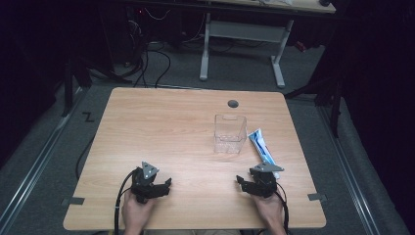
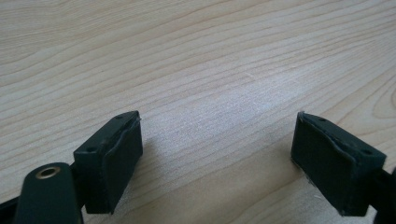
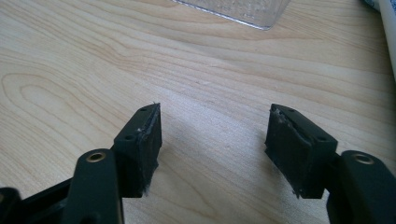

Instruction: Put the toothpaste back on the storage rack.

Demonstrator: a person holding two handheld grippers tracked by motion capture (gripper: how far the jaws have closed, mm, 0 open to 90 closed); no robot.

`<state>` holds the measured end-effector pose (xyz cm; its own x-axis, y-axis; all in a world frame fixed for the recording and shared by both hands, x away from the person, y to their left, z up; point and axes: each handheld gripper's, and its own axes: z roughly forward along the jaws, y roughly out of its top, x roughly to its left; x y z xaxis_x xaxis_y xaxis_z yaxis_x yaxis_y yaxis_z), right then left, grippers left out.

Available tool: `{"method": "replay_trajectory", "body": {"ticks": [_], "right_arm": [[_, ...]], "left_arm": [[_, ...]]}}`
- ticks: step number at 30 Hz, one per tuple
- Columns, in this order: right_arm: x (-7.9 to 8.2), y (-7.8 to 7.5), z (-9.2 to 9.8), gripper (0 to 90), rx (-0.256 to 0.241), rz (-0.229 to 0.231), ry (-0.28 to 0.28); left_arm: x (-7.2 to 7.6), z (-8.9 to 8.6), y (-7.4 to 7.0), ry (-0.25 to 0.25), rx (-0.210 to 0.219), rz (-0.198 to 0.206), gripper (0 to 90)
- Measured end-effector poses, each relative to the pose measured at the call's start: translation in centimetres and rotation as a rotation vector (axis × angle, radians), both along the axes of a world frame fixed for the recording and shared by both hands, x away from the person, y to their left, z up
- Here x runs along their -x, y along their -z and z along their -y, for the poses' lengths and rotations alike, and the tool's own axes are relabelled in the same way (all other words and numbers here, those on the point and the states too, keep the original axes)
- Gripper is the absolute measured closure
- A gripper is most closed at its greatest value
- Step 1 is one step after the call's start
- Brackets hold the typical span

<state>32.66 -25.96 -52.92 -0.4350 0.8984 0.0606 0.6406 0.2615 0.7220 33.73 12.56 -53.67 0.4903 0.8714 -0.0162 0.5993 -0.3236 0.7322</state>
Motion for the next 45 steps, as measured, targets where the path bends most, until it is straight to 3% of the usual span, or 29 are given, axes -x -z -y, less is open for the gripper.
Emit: {"method": "replay_trajectory", "body": {"ticks": [7, 12, 20, 24, 30, 41, 45], "right_arm": [[0.3, -0.3, 0.2, 41.6, -0.001, 0.006, 0.005], [0.5, -0.7, 1.1, 44.1, -0.066, 0.007, 0.017], [0.9, -1.1, 1.8, 42.7, -0.105, 0.017, 0.031], [1.2, -1.4, 2.1, 43.6, -0.097, 0.038, 0.023], [1.5, -1.5, 2.9, 49.7, -0.115, 0.024, 0.019], [2.4, -1.2, 4.4, 50.7, -0.142, 0.024, 0.047], [2.9, -1.7, 5.1, 50.8, -0.137, 0.046, 0.054]], "left_arm": [[0.0, 0.0, 0.0, -0.001, 0.000, 0.000, 16.8], [0.0, 0.0, 0.0, -0.001, 0.000, 0.000, 16.8], [0.0, 0.0, 0.0, -0.001, -0.001, 0.000, 16.7], [0.0, 0.0, 0.0, -0.001, -0.003, -0.001, 16.8], [0.0, 0.0, 0.0, -0.003, -0.003, -0.002, 16.7], [0.0, 0.1, 0.0, -0.006, -0.002, -0.002, 16.7], [0.0, 0.1, 0.0, -0.006, -0.002, -0.002, 16.8]]}}
